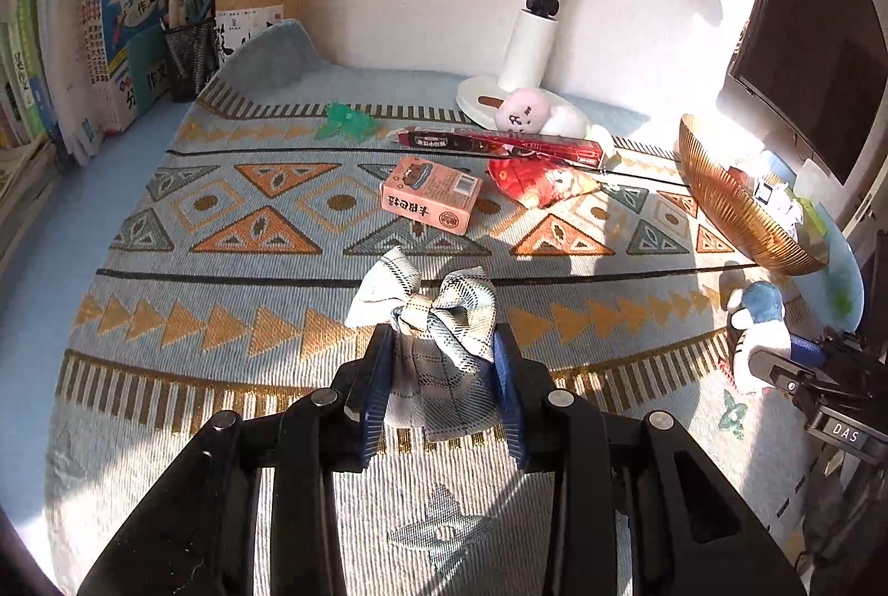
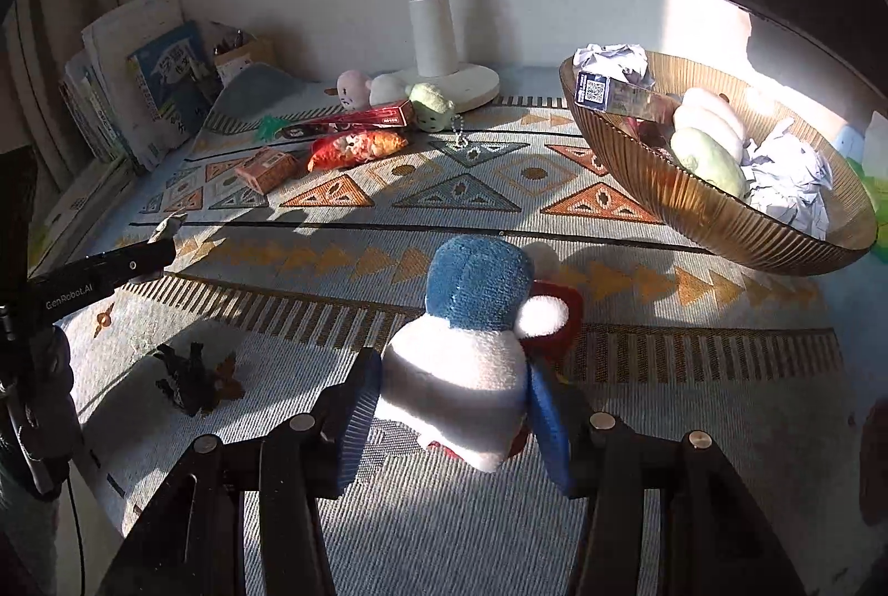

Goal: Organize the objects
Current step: 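Grasp the plaid bow with the left gripper while the right grasps the white plush toy, then drop the plaid bow and white plush toy into the amber bowl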

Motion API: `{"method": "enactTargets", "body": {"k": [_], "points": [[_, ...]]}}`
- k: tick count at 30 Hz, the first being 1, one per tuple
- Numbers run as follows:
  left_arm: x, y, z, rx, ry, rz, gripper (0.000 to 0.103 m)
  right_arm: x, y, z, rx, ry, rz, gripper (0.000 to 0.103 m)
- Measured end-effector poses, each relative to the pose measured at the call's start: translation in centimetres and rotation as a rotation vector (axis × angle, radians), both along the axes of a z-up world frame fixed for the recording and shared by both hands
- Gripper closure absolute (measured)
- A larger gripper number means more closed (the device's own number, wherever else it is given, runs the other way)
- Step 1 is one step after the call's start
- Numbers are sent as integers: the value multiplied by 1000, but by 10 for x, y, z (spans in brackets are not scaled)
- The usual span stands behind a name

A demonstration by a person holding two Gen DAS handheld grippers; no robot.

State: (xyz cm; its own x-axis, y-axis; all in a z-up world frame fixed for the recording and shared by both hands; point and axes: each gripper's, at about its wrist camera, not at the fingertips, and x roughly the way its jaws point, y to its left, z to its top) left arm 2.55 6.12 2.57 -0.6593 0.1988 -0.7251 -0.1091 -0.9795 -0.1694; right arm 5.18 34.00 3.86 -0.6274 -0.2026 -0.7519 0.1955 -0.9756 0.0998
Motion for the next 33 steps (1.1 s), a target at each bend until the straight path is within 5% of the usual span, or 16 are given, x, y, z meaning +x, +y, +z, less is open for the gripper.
{"method": "enactTargets", "body": {"k": [4, 8, 12, 20, 23, 24, 30, 33], "points": [[3, -9, -10, 33, -23, 40, 71, 7, 10, -2, -30, -22, -10, 50], [3, -16, -12, 70, -18, 52, 71, 16, 23, 4, -101, -30, -46, 27], [3, -16, -13, 86, -17, 40, 71, 12, 23, 7, -167, -57, -70, 25], [5, -6, -13, 32, -2, 30, 71, -16, 5, -8, -165, -97, -122, 25], [4, -8, -14, 40, -9, 30, 71, -25, 1, -12, -176, -105, -124, 48], [4, -8, -14, 42, -11, 30, 71, -27, -2, -13, -165, -106, -119, 48], [3, -3, -14, 9, -19, 37, 71, -16, 2, 4, -154, -41, -94, 49], [3, 11, -12, -68, -14, 17, 71, -9, 19, 30, -150, 22, -105, 49]]}}
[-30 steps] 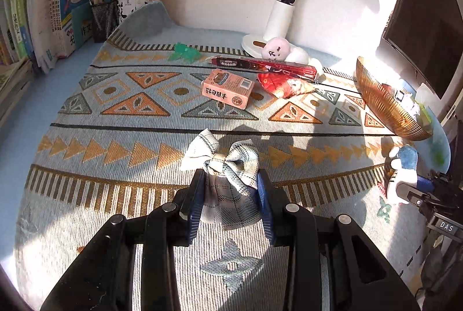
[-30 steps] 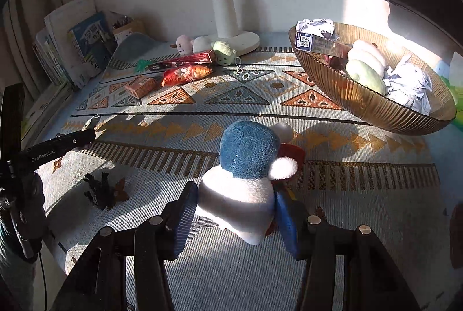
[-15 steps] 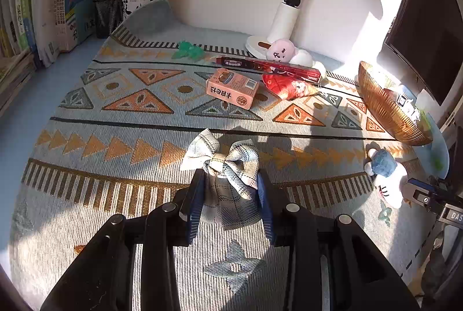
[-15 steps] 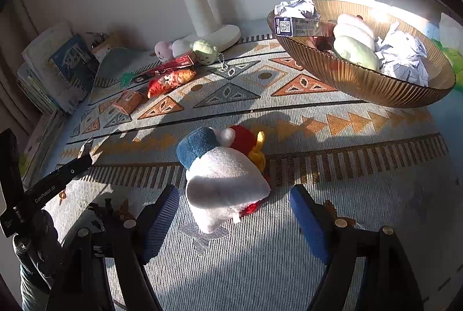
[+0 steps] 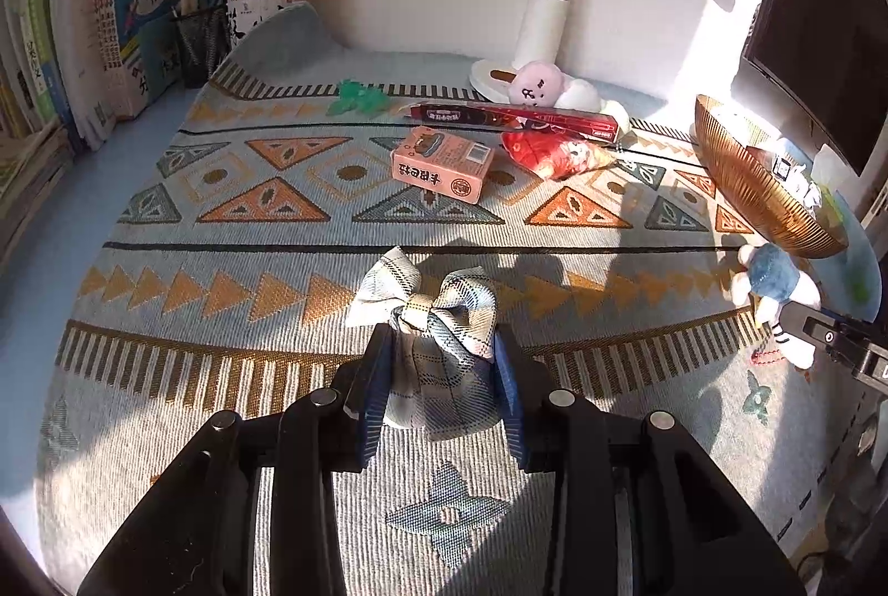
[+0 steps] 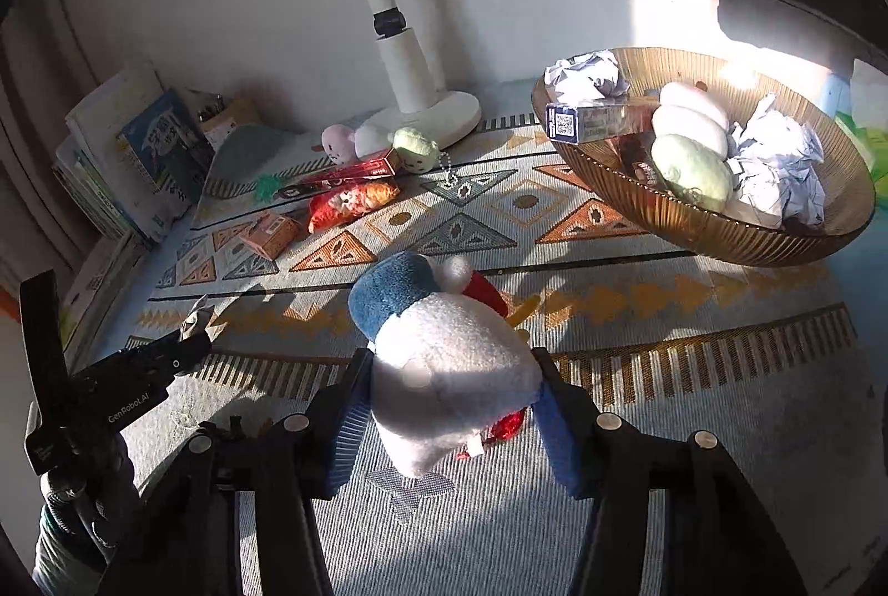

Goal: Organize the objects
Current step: 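Drop the plaid bow and white plush toy into the amber bowl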

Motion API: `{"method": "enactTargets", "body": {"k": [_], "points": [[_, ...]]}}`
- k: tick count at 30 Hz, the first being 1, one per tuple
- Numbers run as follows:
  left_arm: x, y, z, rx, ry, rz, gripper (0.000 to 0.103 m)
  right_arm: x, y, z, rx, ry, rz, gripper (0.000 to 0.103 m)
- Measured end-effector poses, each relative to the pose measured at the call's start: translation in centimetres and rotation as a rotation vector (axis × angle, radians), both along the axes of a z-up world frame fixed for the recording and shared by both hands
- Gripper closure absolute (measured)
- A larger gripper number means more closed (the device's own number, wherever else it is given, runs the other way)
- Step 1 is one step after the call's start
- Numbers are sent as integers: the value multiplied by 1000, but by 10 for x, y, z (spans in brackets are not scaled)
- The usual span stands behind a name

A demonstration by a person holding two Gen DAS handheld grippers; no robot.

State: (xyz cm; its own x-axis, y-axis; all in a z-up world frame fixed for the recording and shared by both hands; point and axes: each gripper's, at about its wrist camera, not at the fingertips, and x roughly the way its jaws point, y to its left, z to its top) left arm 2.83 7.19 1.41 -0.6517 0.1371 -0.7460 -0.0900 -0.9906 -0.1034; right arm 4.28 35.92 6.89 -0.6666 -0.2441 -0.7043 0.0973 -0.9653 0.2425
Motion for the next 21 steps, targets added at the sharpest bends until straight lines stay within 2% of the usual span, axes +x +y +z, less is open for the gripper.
{"method": "enactTargets", "body": {"k": [1, 3, 7, 10, 12, 15, 18, 21], "points": [[-1, 6, 4, -19, 0, -11, 71, 2, 9, 13, 5, 27, -10, 49], [-3, 21, 24, 5, 30, -50, 71, 6, 28, 40, 22, 95, -45, 49], [-17, 75, 93, 38, 150, -180, 71, 2, 79, 94, 27, 206, -179, 49], [-39, 131, 134, 57, 196, -308, 71, -6, 120, 120, 8, 253, -308, 49], [-57, 167, 150, 84, 193, -387, 71, -13, 143, 126, 7, 252, -386, 49], [-81, 219, 155, 93, 186, -459, 71, -23, 166, 124, -15, 227, -444, 49], [-99, 259, 143, 123, 130, -516, 71, -36, 177, 111, -25, 181, -462, 49], [-106, 285, 125, 126, 90, -532, 71, -45, 179, 97, -24, 151, -458, 49]]}}
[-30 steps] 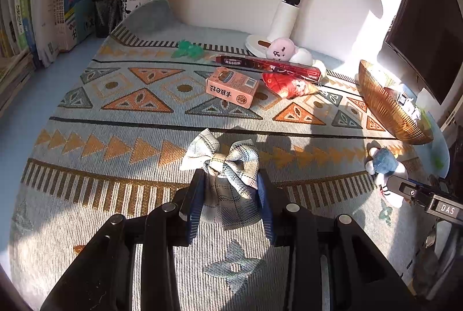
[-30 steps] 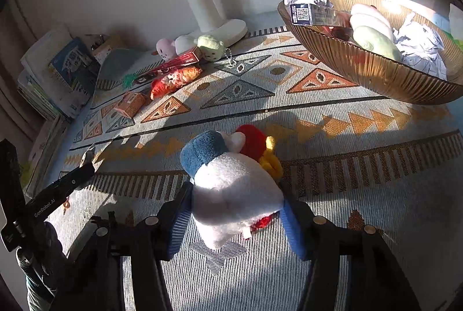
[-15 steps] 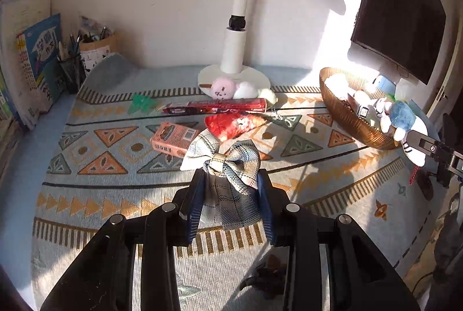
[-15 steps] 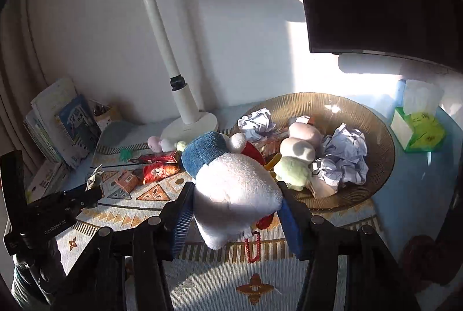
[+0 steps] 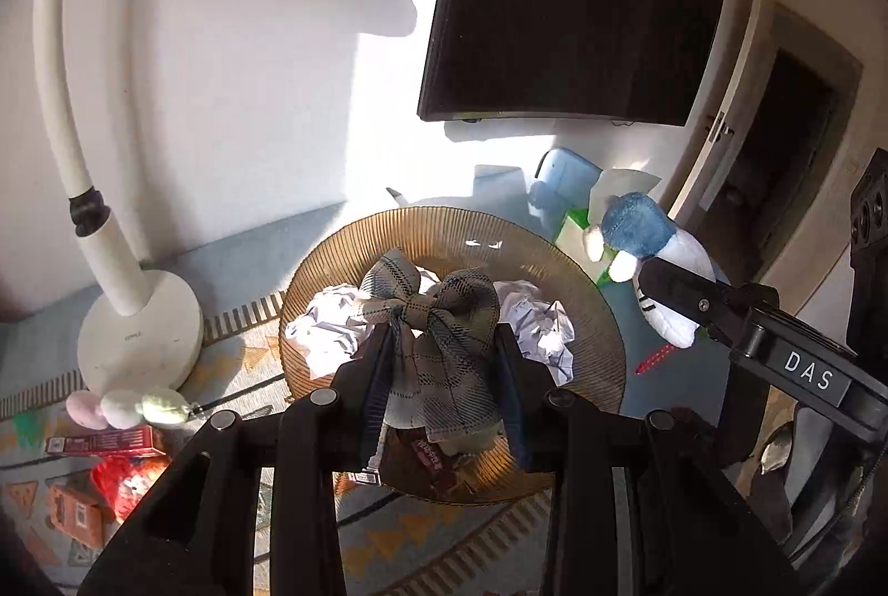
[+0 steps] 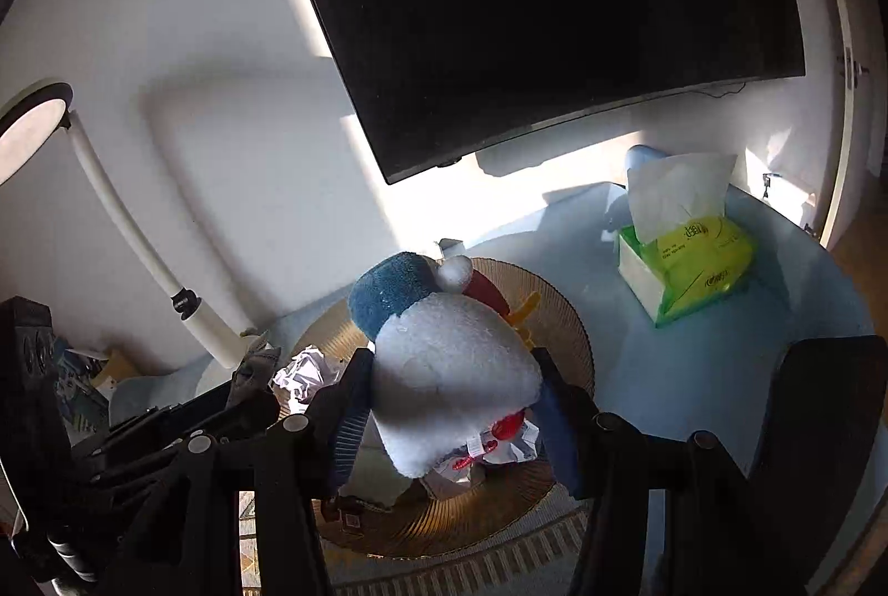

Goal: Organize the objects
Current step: 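Drop the plaid bow and white plush toy into the amber bowl, then move both grippers back toward the pink snack box and red bag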

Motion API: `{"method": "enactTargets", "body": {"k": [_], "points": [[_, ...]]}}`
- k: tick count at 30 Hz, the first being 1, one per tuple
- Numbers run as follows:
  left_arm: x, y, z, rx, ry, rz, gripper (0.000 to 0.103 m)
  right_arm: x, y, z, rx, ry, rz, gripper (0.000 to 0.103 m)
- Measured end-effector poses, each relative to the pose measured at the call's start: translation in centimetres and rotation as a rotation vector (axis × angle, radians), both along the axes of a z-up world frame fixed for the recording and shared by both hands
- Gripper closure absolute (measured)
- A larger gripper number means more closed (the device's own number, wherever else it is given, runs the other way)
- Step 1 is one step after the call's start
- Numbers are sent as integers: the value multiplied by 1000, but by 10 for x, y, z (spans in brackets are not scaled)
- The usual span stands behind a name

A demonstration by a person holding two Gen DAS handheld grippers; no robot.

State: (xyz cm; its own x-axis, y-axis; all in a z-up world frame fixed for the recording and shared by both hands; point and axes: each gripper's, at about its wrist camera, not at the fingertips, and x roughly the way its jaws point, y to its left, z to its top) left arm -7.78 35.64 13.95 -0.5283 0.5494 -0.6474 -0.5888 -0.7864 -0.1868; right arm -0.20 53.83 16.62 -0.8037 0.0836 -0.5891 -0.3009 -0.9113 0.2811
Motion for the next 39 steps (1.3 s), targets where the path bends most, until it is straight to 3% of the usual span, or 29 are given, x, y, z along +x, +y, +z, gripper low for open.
{"method": "enactTargets", "body": {"k": [5, 8, 10, 15, 20, 25, 27, 32, 39], "points": [[-5, 18, -19, -7, -22, 2, 67, -11, 6, -16, -33, -17, 1, 47], [-10, 23, -19, -8, -28, -10, 46, -19, 11, -26, -76, -46, 55, 35], [-9, 20, -19, -35, -24, -6, 34, -13, 11, -26, -71, -46, 46, 35], [5, -9, -5, 13, -18, 8, 34, 5, 5, -20, -75, -29, 63, 35], [31, -51, 23, 45, 50, 65, 34, 23, -21, -2, -60, 16, 118, 35], [63, -114, 52, 86, 129, 158, 34, 40, -78, 16, 16, 60, 262, 34], [75, -144, 57, 85, 155, 213, 28, 45, -107, 15, 54, 69, 337, 33], [98, -217, 48, 34, 194, 400, 26, 45, -172, -12, 111, 31, 473, 33], [110, -282, 7, -30, 136, 555, 26, 28, -207, -49, 85, -50, 524, 33]]}}
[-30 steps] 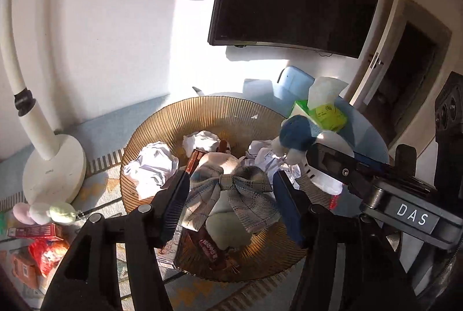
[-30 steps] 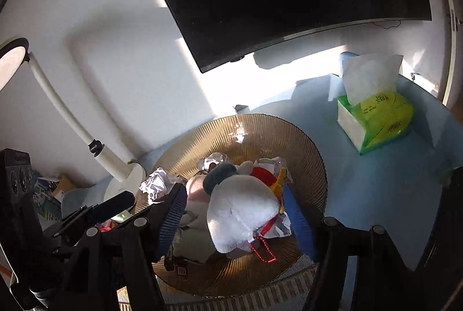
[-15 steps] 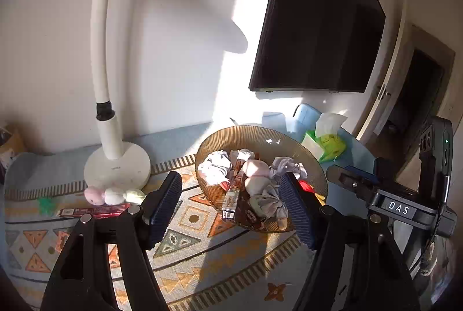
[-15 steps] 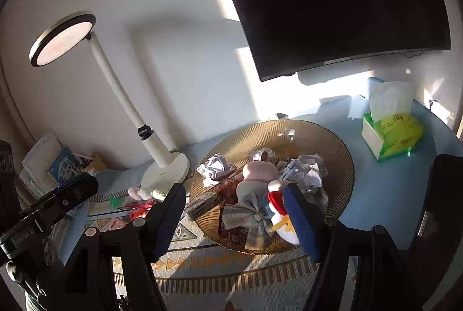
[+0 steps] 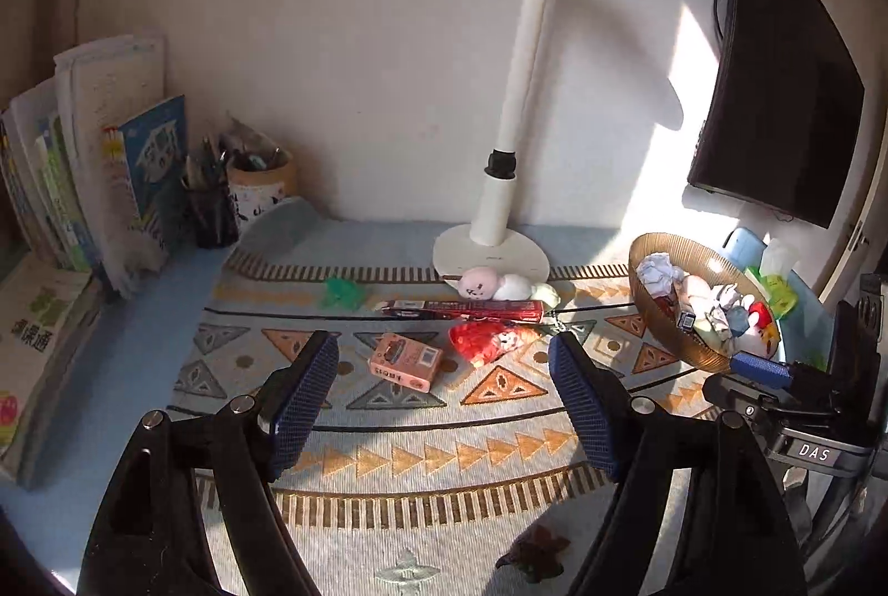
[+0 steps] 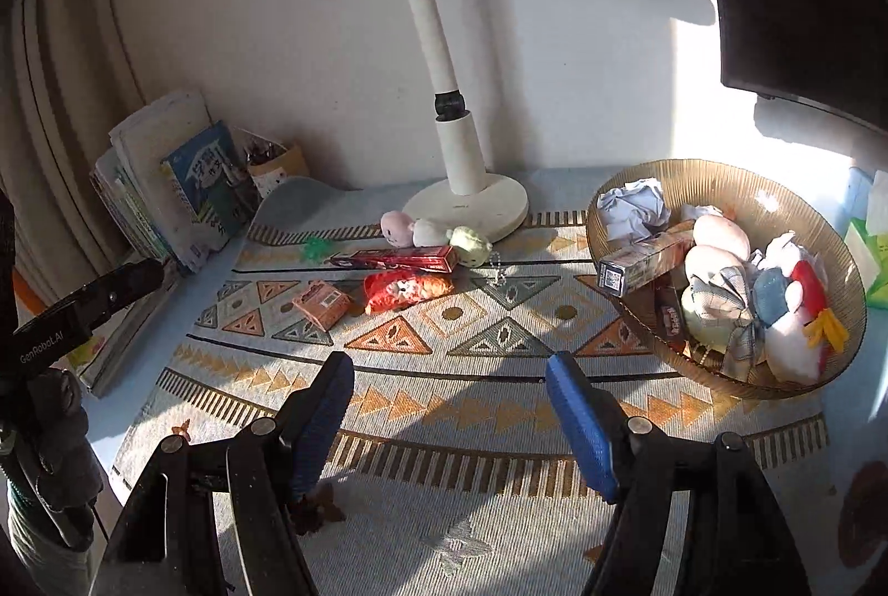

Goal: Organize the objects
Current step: 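Move both grippers back toward the pink snack box and red bag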

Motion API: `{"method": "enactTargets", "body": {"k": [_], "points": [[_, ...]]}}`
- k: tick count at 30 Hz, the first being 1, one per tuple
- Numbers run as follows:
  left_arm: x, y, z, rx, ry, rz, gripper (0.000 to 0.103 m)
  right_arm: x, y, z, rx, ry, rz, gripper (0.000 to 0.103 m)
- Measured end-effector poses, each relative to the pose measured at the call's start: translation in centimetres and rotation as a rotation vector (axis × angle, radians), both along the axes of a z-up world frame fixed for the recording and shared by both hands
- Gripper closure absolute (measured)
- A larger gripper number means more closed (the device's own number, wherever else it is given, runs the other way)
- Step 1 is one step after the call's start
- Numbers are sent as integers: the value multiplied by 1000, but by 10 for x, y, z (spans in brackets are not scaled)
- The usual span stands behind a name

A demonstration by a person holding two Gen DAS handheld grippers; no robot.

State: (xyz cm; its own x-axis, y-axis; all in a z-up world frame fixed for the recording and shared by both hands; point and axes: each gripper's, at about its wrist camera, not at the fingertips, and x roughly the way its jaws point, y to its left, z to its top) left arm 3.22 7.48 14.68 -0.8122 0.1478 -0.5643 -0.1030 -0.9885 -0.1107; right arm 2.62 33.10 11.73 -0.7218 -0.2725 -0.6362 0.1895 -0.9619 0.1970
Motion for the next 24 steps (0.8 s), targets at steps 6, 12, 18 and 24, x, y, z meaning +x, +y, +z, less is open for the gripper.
{"method": "enactTargets", "body": {"k": [6, 12, 18, 24], "points": [[-7, -30, -62, -32, -115, 87, 26, -15, -3, -31, 42, -59, -33, 33], [-19, -36, -116, -113, -160, 177, 26, -27, -3, -71, 145, -74, -88, 33], [-18, -29, -122, -160, -153, 172, 26, -30, -1, -83, 132, -88, -80, 23], [-23, -33, -128, -145, -201, 184, 26, -36, -5, -89, 150, -126, -88, 21]]}}
